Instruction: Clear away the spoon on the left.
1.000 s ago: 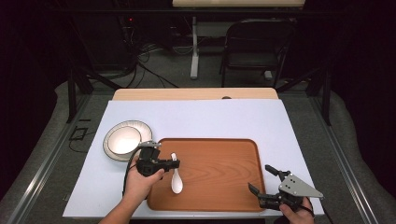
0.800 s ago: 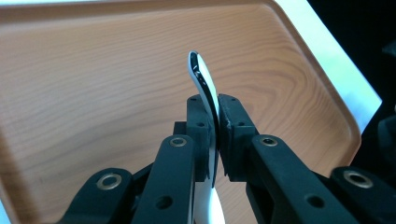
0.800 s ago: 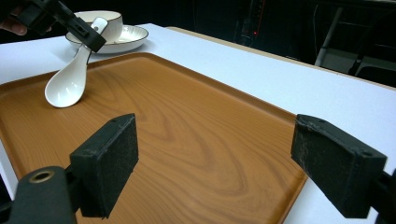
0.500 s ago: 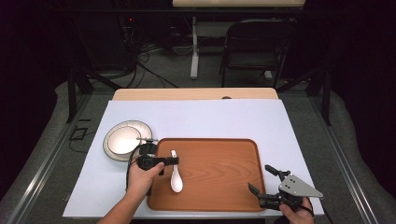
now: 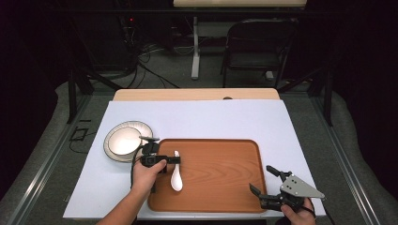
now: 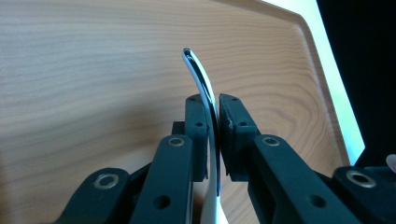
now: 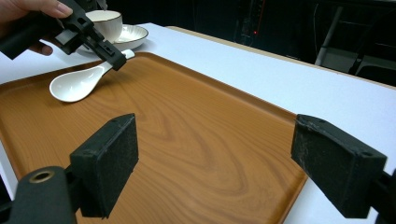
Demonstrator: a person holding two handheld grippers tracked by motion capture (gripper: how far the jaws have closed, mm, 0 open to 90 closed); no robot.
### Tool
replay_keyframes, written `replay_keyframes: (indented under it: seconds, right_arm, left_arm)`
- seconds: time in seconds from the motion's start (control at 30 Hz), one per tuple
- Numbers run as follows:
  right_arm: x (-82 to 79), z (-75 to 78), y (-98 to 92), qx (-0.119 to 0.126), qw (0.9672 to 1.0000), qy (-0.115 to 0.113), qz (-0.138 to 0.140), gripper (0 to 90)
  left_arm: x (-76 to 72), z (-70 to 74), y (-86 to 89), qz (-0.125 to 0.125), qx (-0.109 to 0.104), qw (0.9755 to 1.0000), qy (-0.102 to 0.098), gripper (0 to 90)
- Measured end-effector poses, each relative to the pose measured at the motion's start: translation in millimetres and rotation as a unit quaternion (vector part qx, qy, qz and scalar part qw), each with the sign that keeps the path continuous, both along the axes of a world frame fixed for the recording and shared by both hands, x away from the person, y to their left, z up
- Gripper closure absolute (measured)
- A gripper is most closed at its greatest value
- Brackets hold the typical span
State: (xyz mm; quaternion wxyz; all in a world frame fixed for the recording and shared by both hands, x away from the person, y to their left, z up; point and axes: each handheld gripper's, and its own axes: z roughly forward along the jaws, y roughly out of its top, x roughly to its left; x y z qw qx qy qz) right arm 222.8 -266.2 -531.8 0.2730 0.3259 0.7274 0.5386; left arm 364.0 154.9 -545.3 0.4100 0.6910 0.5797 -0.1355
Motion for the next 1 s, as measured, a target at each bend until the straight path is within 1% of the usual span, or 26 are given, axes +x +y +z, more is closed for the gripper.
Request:
replay_keyframes:
  seconds: [0.03, 0.07, 0.13, 0.17, 0.4, 0.53, 0.6, 0.7, 0.8, 0.9, 1.0]
  right_arm:
    - [0.0, 0.0, 0.0, 0.000, 1.0000, 0.000, 0.000, 14.4]
    - [-0.2, 0.0, -0.2, 0.001, 1.0000, 0.000, -0.001, 14.4]
    - [-0.2, 0.0, -0.4, 0.001, 1.0000, 0.000, -0.001, 14.4]
    - [-0.1, 0.0, -0.5, 0.001, 1.0000, 0.000, -0.001, 14.4]
    - [-0.2, 0.0, -0.4, 0.001, 1.0000, 0.000, 0.000, 14.4]
    - [-0.5, 0.0, -0.1, 0.002, 1.0000, 0.001, 0.000, 14.4]
    - [-0.4, 0.0, 0.1, 0.002, 1.0000, 0.001, 0.000, 14.4]
    - [-0.5, 0.0, 0.1, 0.002, 1.0000, 0.001, 0.000, 14.4]
    - [-0.6, 0.0, 0.1, 0.002, 1.0000, 0.000, -0.001, 14.4]
    - [-0.6, 0.1, -0.1, 0.002, 1.0000, 0.001, 0.000, 14.4]
    - [-0.6, 0.1, -0.1, 0.002, 1.0000, 0.001, 0.000, 14.4]
  left_arm:
    - [0.0, 0.0, 0.0, 0.000, 0.000, 1.0000, 0.000, 81.9]
    - [1.2, -2.3, 1.4, 0.001, -0.001, 1.0000, 0.007, 81.8]
    - [1.6, -3.6, 1.7, 0.004, -0.005, 1.0000, 0.007, 81.6]
    - [1.7, -4.3, 2.2, 0.007, -0.006, 0.9999, 0.011, 81.6]
    - [1.8, -7.1, 4.4, 0.013, -0.005, 0.9998, 0.014, 79.9]
    - [1.8, -7.8, 4.5, 0.016, 0.003, 0.9998, 0.014, 78.7]
    - [1.4, -8.4, 5.2, 0.011, 0.013, 0.9998, 0.012, 77.3]
    - [1.1, -9.2, 4.5, 0.016, 0.017, 0.9996, 0.013, 76.9]
    - [1.1, -9.1, 5.9, 0.015, 0.021, 0.9996, 0.014, 76.1]
    - [0.8, -8.2, 6.5, 0.018, 0.022, 0.9995, 0.013, 73.5]
    - [0.3, -6.8, 8.2, 0.021, 0.029, 0.9993, 0.008, 71.6]
